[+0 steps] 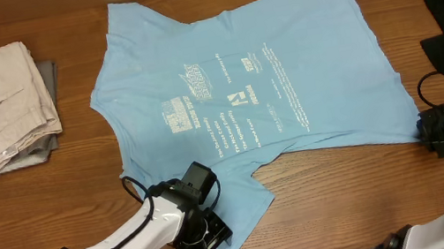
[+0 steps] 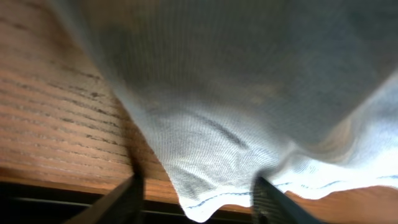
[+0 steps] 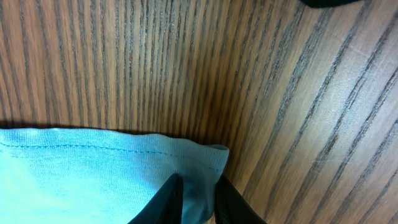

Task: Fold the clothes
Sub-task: 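Grasp the lower-left hem corner with the left gripper and lift it, then fold the bottom hem upward toward the collar with both grippers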

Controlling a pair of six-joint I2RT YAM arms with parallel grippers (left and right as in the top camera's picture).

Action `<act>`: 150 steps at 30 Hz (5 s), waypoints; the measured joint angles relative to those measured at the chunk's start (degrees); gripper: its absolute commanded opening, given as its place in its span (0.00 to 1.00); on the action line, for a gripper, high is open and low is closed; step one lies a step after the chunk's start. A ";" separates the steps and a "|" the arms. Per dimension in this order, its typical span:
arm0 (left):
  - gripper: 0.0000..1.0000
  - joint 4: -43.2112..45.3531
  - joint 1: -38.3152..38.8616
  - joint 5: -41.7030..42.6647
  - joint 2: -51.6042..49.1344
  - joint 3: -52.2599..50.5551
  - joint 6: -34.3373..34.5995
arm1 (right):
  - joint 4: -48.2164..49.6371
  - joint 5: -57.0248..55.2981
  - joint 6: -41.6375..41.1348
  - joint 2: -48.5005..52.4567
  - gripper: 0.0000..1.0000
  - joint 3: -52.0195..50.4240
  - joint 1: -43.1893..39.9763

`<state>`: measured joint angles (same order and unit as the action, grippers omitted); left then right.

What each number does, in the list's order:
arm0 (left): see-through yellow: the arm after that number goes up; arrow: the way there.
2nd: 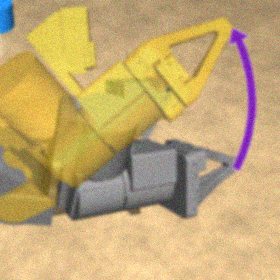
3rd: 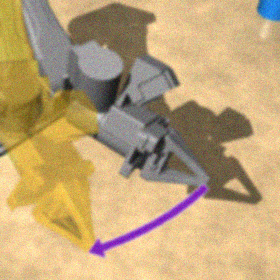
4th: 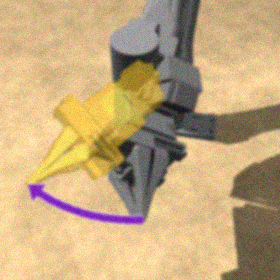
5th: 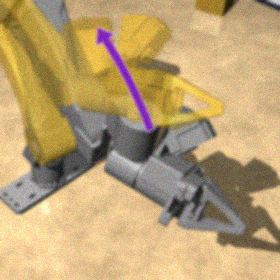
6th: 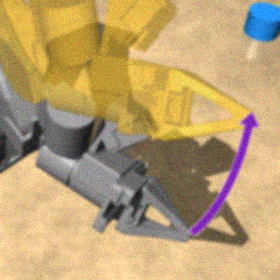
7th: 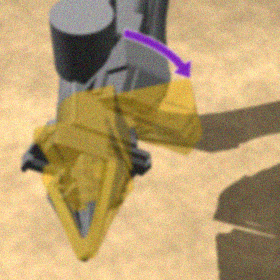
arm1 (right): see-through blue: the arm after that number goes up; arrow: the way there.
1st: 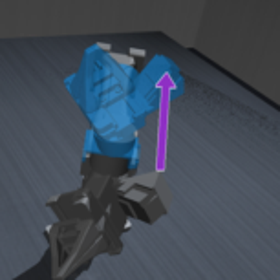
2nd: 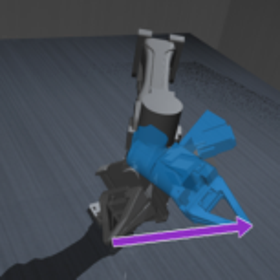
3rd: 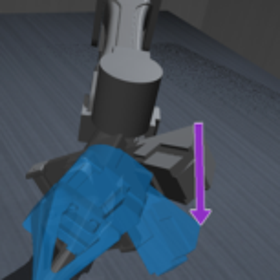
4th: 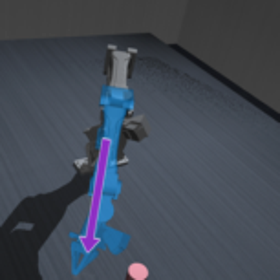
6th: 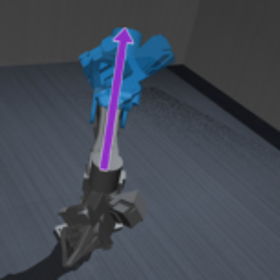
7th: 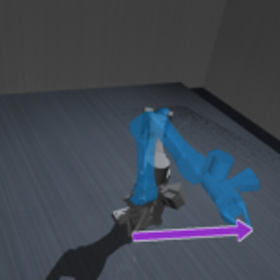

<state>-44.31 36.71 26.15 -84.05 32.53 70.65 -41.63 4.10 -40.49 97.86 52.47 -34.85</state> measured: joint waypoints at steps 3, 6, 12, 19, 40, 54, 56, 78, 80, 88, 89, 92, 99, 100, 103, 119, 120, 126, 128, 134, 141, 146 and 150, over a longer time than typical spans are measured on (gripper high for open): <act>0.47 -0.22 0.00 0.02 0.00 0.00 -0.96 | 0.02 -0.02 0.00 0.00 0.21 0.00 0.00; 0.50 -0.50 0.00 0.02 0.00 0.00 -1.68 | 0.02 0.00 0.00 0.00 0.21 0.00 0.00; 0.45 0.15 0.11 0.13 0.00 0.00 -1.86 | 0.02 0.07 0.00 0.00 0.22 0.00 0.00; 0.48 0.85 1.18 0.42 0.04 0.00 -1.84 | 0.00 0.11 0.02 0.00 0.22 0.00 0.00; 0.52 0.42 2.71 0.70 0.04 0.00 -3.39 | 0.07 0.94 0.02 0.00 0.22 0.00 0.00; 0.54 -3.02 2.71 -4.04 -0.59 2.08 -12.79 | 0.09 1.68 -0.02 0.00 0.22 0.00 0.00; 0.54 -3.13 2.71 -4.55 -0.59 2.21 -14.14 | 0.07 1.75 0.04 0.00 0.22 0.00 0.00; 0.53 -1.31 14.38 -14.10 0.31 4.22 -24.55 | 0.17 3.10 0.00 0.00 0.23 -0.09 0.00; 0.53 -1.33 14.38 -14.71 0.31 4.22 -24.79 | 0.17 3.13 0.02 0.00 0.23 -0.09 0.00; 0.29 -1.75 14.58 -15.69 0.31 4.22 -24.92 | 0.24 3.17 0.00 0.00 0.23 -0.09 0.02; 0.22 -1.73 14.58 -16.02 0.31 4.22 -25.38 | 0.24 3.15 0.04 0.00 0.23 -0.09 0.00; 0.06 -1.40 14.58 -16.74 0.24 4.20 -25.92 | 0.26 3.15 0.02 0.00 0.23 -0.09 0.00; 0.04 -1.77 14.58 -17.00 0.15 4.24 -26.27 | 0.09 3.37 0.09 0.02 0.04 -0.37 0.02; 0.04 -2.64 14.58 -17.07 0.13 4.35 -26.27 | 0.02 3.41 0.07 0.02 0.04 -0.37 0.00; 0.04 -8.13 14.58 -17.99 -0.44 5.01 -26.27 | -1.11 3.43 0.09 0.02 0.04 -0.22 0.00; 0.04 -39.63 14.53 -31.65 -0.59 25.81 -17.09 | -16.76 -0.42 0.00 -1.29 0.04 9.22 0.02; 0.04 -40.98 14.45 -32.15 -0.59 25.86 -15.69 | -17.46 -0.52 0.02 -1.40 0.04 9.70 0.02; 0.04 -44.74 11.54 -33.38 -0.24 25.86 -8.81 | -21.07 -0.52 0.02 -2.78 0.04 12.68 0.02; 0.04 -44.33 10.67 -33.44 0.79 25.86 -7.65 | -22.18 -0.50 0.02 -3.69 0.04 13.18 0.02; 0.04 -44.46 7.87 -31.43 7.15 25.86 -6.47 | -25.33 -0.50 0.02 -7.15 0.04 14.78 0.02; 0.04 -46.14 7.41 -30.12 15.98 25.88 -5.86 | -27.96 -1.64 -0.24 -12.31 0.04 16.65 0.02; 0.04 -49.62 7.41 -29.79 19.78 25.90 -4.81 | -29.86 -2.10 -0.44 -15.28 0.04 16.65 0.02; 0.04 -51.80 7.41 -29.79 20.04 25.90 -3.08 | -30.56 -2.43 -0.52 -17.09 0.04 16.65 0.00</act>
<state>-96.12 44.12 -3.64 -64.01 58.43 67.57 -72.18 1.67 -41.01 80.77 69.12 -34.85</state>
